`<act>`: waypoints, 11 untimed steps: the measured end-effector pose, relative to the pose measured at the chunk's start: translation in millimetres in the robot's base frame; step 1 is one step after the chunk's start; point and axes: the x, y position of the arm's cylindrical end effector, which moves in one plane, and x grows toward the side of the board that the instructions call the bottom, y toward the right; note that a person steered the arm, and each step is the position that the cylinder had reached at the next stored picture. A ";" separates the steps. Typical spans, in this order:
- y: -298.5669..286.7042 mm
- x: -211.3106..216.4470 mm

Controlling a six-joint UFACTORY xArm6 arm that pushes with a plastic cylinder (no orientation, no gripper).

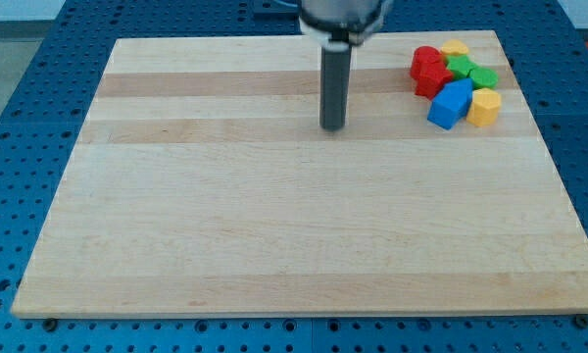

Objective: Push the green circle into the yellow hexagon

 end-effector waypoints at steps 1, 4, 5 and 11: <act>20.3 -133.4; 144.4 -144.9; 190.1 -145.4; 180.1 51.6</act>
